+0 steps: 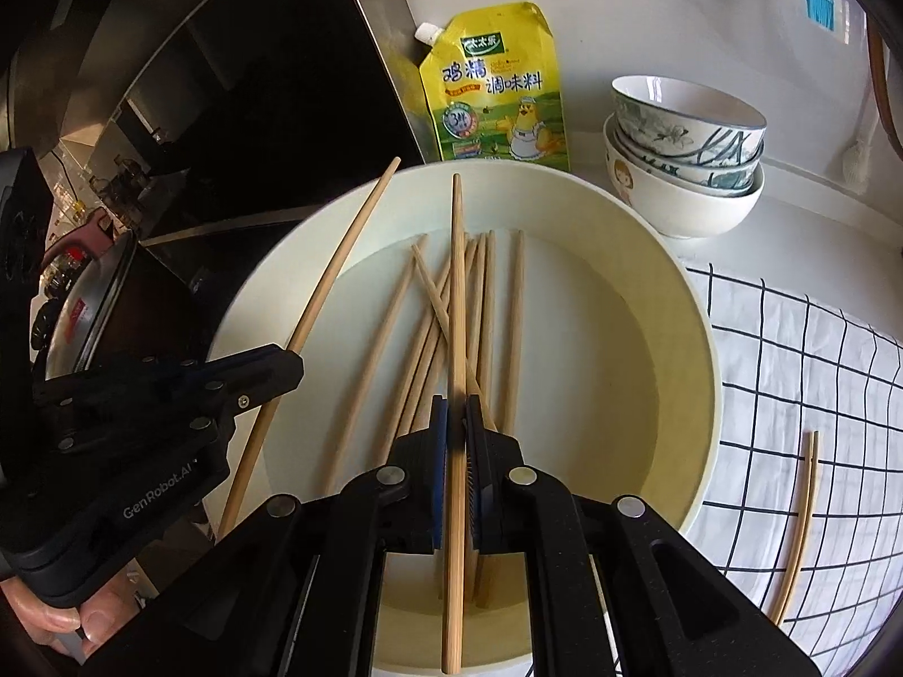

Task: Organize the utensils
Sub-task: 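Carry both held chopsticks over the white basin and open both tools, then move both open tools back over the last chopsticks on the cloth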

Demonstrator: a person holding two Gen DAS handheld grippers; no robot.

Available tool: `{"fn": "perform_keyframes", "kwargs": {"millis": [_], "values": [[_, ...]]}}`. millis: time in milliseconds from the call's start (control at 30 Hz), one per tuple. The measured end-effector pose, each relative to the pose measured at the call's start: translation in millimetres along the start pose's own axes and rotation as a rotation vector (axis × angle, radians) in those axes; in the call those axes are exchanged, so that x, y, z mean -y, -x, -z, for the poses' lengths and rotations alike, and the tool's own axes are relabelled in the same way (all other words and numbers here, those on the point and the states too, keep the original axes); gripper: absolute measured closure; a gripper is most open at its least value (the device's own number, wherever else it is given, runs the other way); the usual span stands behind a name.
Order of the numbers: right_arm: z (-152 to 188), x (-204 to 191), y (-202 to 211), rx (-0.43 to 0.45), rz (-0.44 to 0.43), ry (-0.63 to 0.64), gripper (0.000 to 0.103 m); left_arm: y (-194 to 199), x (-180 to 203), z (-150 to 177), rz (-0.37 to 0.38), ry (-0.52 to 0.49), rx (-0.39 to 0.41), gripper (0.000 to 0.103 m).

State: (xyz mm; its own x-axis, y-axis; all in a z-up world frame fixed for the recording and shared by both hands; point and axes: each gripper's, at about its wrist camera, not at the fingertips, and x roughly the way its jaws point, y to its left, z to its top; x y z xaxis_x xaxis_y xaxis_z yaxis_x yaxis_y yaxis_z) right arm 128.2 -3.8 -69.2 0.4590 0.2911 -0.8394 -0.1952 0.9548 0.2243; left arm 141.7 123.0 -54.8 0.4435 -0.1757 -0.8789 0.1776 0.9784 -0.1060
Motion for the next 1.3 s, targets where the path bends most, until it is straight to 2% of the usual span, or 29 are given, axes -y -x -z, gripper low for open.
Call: {"fn": "perform_keyframes", "kwargs": {"millis": [267, 433, 800, 933, 1300], "values": [[6, 5, -14, -0.038, 0.022, -0.008, 0.097, -16, -1, 3, -0.021, 0.003, -0.043, 0.094], [4, 6, -9, -0.020, 0.029, -0.009, 0.093, -11, -5, 4, -0.033, 0.017, -0.025, 0.066], [9, 11, 14, 0.023, 0.022, -0.031, 0.090, 9, -5, 3, -0.041, 0.028, 0.015, 0.062], [15, 12, 24, 0.041, 0.022, -0.035, 0.084, 18, -1, 8, -0.036, 0.029, 0.031, 0.061], [35, 17, 54, 0.082, 0.021, -0.036, 0.083, 42, 18, 24, -0.031, 0.017, 0.067, 0.058]]}}
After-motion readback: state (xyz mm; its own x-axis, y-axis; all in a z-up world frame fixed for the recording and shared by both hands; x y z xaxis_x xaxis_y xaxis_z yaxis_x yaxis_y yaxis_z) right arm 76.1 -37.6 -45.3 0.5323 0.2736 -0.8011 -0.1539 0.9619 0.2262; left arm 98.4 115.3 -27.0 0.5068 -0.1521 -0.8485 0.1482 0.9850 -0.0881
